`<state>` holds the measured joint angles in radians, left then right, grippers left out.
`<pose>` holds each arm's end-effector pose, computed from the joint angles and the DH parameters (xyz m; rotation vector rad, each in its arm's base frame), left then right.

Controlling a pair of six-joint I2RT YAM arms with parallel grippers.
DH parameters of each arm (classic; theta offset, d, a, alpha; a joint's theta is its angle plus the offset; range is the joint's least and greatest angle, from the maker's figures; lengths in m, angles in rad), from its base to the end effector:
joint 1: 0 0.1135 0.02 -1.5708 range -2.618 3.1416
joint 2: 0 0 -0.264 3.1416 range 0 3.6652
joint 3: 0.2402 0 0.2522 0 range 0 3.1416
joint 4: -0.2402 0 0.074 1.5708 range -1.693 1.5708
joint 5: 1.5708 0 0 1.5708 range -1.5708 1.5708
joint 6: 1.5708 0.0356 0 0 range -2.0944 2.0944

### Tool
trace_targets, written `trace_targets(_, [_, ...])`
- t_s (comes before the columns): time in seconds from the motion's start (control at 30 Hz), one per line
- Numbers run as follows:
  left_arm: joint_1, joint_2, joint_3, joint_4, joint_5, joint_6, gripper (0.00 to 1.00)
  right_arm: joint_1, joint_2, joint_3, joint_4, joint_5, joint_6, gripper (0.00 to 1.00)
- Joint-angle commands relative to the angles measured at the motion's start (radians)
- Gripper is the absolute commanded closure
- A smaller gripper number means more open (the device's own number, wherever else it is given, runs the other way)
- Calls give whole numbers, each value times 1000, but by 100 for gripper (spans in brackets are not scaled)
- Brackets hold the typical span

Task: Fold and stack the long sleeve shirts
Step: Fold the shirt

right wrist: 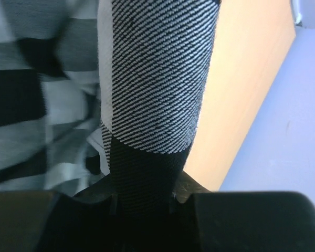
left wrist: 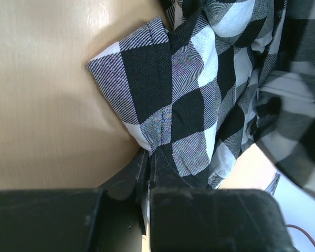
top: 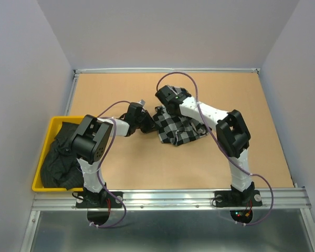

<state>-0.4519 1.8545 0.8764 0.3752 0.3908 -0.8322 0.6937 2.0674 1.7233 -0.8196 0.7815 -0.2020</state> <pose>0.3256 -0.1731 0.1367 -0.2040 2.3527 -1.1117 0.3512 0.2594 0.2283 -0.8688 2.2871 -0.8515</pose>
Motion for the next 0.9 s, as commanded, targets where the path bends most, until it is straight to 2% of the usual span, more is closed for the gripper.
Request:
trace_targets(0.0, [-11, -9, -36, -21, 2, -8, 100, 55, 42, 87, -26, 30, 96, 90])
trace_targets(0.3, [-11, -6, -50, -2, 13, -31, 100, 107, 111, 119, -41, -100, 197, 81])
trace_targets(0.4, [-11, -5, -53, 1, 13, -33, 100, 107, 117, 134, -50, -169, 248, 65])
trace_targets(0.47, [-11, -5, -56, 1, 13, -35, 100, 107, 103, 153, -52, -200, 280, 59])
trace_targets(0.5, [-11, -3, -56, 2, 14, -36, 100, 106, 97, 159, -53, -237, 291, 51])
trace_targets(0.63, [-11, -3, -60, 4, 13, -39, 100, 105, 57, 183, -52, -310, 320, 41])
trace_targets(0.87, [-11, -9, -66, 5, 8, -41, 100, 107, 8, 180, -52, -370, 354, 39])
